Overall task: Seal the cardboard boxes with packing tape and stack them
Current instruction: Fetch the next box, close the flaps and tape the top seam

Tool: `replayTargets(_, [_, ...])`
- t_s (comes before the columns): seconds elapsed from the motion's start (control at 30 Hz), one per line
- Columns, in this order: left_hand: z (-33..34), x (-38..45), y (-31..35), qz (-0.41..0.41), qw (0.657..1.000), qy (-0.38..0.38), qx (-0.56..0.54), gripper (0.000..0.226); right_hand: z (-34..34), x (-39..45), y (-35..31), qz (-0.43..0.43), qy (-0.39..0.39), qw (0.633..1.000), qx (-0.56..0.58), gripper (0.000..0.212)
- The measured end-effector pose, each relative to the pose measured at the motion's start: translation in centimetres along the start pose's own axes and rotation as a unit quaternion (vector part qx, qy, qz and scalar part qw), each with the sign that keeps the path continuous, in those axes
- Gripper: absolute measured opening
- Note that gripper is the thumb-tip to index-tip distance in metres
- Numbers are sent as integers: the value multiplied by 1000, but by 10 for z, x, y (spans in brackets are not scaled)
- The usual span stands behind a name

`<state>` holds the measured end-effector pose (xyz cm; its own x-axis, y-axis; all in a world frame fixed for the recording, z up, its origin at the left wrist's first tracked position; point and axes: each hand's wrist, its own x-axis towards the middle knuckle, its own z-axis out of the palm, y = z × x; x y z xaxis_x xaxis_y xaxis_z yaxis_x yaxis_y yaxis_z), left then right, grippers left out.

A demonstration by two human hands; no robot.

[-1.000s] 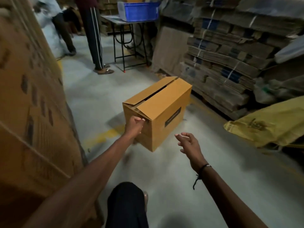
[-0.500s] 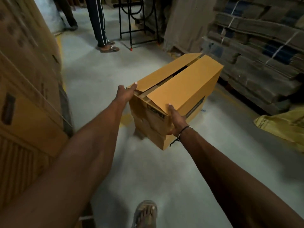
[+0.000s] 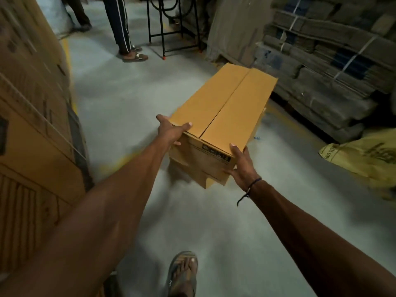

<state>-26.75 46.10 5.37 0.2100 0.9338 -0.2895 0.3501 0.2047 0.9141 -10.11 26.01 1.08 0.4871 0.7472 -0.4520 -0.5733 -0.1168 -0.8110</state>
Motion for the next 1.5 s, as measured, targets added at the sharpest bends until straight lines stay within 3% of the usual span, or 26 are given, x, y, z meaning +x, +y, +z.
replayTargets(0.13, [24,-66,-8,-19,1000,10,-12,100,-47,-51,-20,-12,-14,999,-43,65])
replayTargets(0.23, [47,-127,3,-25,999,-20,-4,125,-85,-104,-36,-9,5,998,-55,52])
replayTargets(0.3, [63,-167,15,-32,999,-44,10,133,-111,-145,-44,-6,26,998,-54,47])
replayTargets(0.43, [96,-246,31,-33,994,-85,55,121,-167,-226,-53,-6,81,995,-59,43])
replayTargets(0.6, [145,-367,32,-6,986,-134,98,139,-253,-338,-51,-20,166,985,-46,41])
replayTargets(0.77, [183,-474,21,42,974,-186,125,106,-318,-445,-38,-50,227,973,-6,38])
replayTargets(0.9, [210,-533,9,60,963,-228,130,94,-355,-504,-18,-69,294,953,23,75])
replayTargets(1.07, [256,-582,-18,37,955,-258,143,90,-382,-559,0,-65,368,926,57,84])
replayTargets(1.23, [305,-606,-49,8,940,-298,166,78,-412,-573,25,-44,413,906,84,80])
replayTargets(1.5, [395,-596,-98,8,917,-344,200,83,-502,-526,91,-51,485,873,17,75])
